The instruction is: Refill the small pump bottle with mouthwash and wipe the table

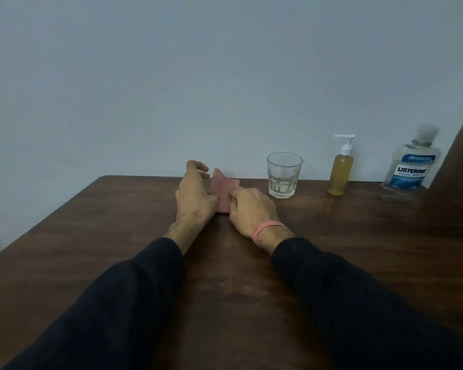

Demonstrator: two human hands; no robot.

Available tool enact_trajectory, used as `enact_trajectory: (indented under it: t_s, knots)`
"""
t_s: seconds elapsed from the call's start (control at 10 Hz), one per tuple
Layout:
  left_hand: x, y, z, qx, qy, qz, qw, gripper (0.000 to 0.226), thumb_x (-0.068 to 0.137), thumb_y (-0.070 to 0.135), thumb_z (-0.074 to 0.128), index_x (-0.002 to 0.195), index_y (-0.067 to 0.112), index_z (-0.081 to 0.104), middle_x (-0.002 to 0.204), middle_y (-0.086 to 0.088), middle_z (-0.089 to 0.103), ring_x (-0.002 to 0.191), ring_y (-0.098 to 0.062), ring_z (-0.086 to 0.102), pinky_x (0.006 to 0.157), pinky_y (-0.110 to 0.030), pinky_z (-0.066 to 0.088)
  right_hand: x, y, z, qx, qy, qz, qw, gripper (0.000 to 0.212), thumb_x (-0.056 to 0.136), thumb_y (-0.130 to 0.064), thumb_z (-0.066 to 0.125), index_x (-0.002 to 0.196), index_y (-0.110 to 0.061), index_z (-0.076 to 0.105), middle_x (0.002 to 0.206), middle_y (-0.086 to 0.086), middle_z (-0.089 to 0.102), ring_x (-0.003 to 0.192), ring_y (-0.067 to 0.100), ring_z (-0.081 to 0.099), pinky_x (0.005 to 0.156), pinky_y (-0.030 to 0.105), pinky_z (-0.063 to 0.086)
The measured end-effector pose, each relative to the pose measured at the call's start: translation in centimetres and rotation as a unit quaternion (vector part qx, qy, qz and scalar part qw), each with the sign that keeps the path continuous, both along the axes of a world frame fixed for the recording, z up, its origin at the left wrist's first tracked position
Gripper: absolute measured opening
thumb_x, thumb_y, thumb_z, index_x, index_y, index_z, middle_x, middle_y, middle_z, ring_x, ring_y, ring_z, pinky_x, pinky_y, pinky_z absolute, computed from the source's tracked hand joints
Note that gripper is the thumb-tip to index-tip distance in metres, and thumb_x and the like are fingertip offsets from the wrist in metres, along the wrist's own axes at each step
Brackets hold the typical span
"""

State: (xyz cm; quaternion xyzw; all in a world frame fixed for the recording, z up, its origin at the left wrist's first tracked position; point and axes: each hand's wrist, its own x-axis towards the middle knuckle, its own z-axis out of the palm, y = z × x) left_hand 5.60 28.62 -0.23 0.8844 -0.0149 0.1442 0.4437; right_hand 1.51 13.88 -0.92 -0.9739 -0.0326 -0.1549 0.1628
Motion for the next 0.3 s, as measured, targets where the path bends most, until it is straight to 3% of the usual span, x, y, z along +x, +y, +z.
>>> enact_trajectory:
  t_s: [0.1, 0.2, 0.3]
  knots:
    - [0.4, -0.2, -0.2, 0.010, -0.009, 0.007, 1.000, 0.074, 0.090, -0.006, 0.089, 0.136, 0.031, 0.045, 0.152, -0.001, 0.068, 0.124, -0.032, 0.077, 0.079, -0.018, 0.049, 0.2, 0.0, 0.0, -0.012, 0.009, -0.010, 1.000, 0.031, 0.106, -0.026, 0.046, 0.124, -0.020, 0.072, 0.122, 0.012, 0.073, 0.110, 0.038, 0.070, 0.088, 0.044, 0.058]
    - [-0.1, -0.1, -0.2, 0.023, -0.014, 0.008, 1.000, 0.075, 0.094, -0.001, 0.089, 0.150, 0.026, 0.046, 0.158, -0.004, 0.064, 0.133, -0.033, 0.074, 0.107, -0.044, 0.063, -0.2, -0.4, 0.1, 0.027, 0.028, 0.018, 0.999, 0.040, 0.111, -0.024, 0.043, 0.144, -0.020, 0.064, 0.142, 0.010, 0.066, 0.130, 0.034, 0.063, 0.107, 0.044, 0.053]
    - [-0.6, 0.0, -0.2, 0.012, -0.015, 0.012, 1.000, 0.069, 0.104, 0.012, 0.084, 0.160, 0.022, 0.045, 0.164, -0.006, 0.061, 0.142, -0.032, 0.069, 0.116, -0.047, 0.058, -1.0, -1.0, 0.0, 0.093, 0.039, 0.045, 0.994, 0.048, 0.113, -0.028, 0.044, 0.161, -0.023, 0.048, 0.167, 0.002, 0.049, 0.151, 0.027, 0.048, 0.124, 0.041, 0.040]
